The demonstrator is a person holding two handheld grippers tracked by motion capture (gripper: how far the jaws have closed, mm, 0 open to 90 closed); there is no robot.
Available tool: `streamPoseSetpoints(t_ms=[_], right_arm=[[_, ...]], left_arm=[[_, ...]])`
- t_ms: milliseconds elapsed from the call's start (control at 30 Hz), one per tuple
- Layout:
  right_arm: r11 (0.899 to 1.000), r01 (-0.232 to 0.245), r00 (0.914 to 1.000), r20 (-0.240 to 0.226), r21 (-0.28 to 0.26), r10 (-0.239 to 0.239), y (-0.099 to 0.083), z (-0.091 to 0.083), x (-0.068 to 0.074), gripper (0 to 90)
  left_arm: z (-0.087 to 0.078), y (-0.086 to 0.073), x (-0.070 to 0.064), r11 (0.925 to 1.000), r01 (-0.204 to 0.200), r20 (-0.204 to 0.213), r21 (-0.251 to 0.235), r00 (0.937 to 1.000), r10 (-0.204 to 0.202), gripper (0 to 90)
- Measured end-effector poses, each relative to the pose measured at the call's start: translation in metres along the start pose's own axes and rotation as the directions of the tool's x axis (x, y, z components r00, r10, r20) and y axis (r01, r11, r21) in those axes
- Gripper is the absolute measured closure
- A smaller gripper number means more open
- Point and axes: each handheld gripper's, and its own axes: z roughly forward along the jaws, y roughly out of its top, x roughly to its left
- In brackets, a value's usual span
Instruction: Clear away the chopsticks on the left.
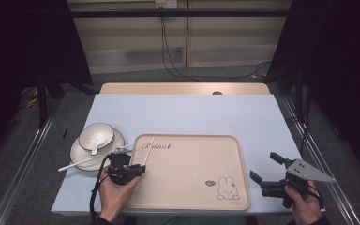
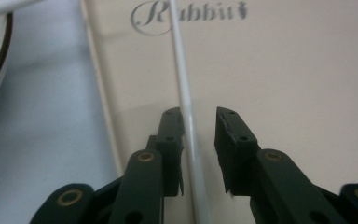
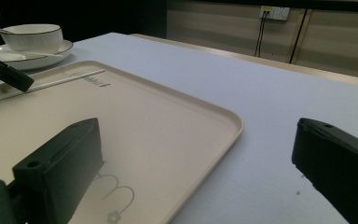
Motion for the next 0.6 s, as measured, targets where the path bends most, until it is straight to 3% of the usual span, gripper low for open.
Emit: streamPoseSetpoints(t_ms=[67, 100, 200, 367, 400, 433, 467, 533, 600], right_arm=[[1.000, 0.000, 1.0000, 0.000, 0.000, 0.000, 0.000, 0.000, 0.000, 1.1], [1.000, -0.001, 1.0000, 0.000, -0.001, 0.001, 0.000, 0.000, 0.000, 1.1], [1.000, 0.000, 1.0000, -0.001, -0.002, 0.000, 0.000, 0.000, 0.000, 1.1], [1.000, -0.001, 1.0000, 0.000, -0.003, 0.001, 0.000, 0.000, 0.000, 1.1], [1.000, -0.001, 1.0000, 0.001, -0.004, 0.001, 0.000, 0.000, 0.000, 1.1], [1.000, -0.001, 1.0000, -0.001, -0.004, 0.001, 0.000, 0.000, 0.000, 1.1], [1.000, -0.001, 1.0000, -0.001, -0.004, 0.001, 0.000, 0.000, 0.000, 1.1], [1.000, -0.002, 1.0000, 0.000, -0.003, 0.002, 0.000, 0.000, -0.001, 1.1], [1.000, -0.002, 1.0000, 0.000, -0.003, 0.002, 0.000, 0.000, 0.000, 1.1]], left_arm=[[-0.002, 0.000, 0.000, 0.9999, -0.005, -0.003, -0.012, 1.0000, 0.005, 69.3], [-0.006, 0.000, 0.002, 0.9994, -0.018, 0.033, -0.030, 0.9993, 0.019, 68.8], [-0.012, 0.000, 0.002, 0.9974, -0.043, 0.047, -0.058, 0.9979, 0.046, 60.3], [-0.030, -0.006, 0.003, 0.9806, -0.130, 0.070, -0.147, 0.9875, 0.141, 39.6], [-0.030, -0.006, 0.003, 0.9806, -0.130, 0.070, -0.147, 0.9875, 0.141, 34.6], [-0.036, -0.008, 0.006, 0.9707, -0.163, 0.076, -0.176, 0.9810, 0.179, 31.2], [-0.036, -0.008, 0.006, 0.9707, -0.163, 0.076, -0.176, 0.9810, 0.179, 28.1], [-0.047, -0.013, 0.012, 0.9572, -0.198, 0.095, -0.212, 0.9705, 0.221, 23.7], [-0.054, -0.016, 0.018, 0.9434, -0.230, 0.125, -0.239, 0.9562, 0.265, 20.1]])
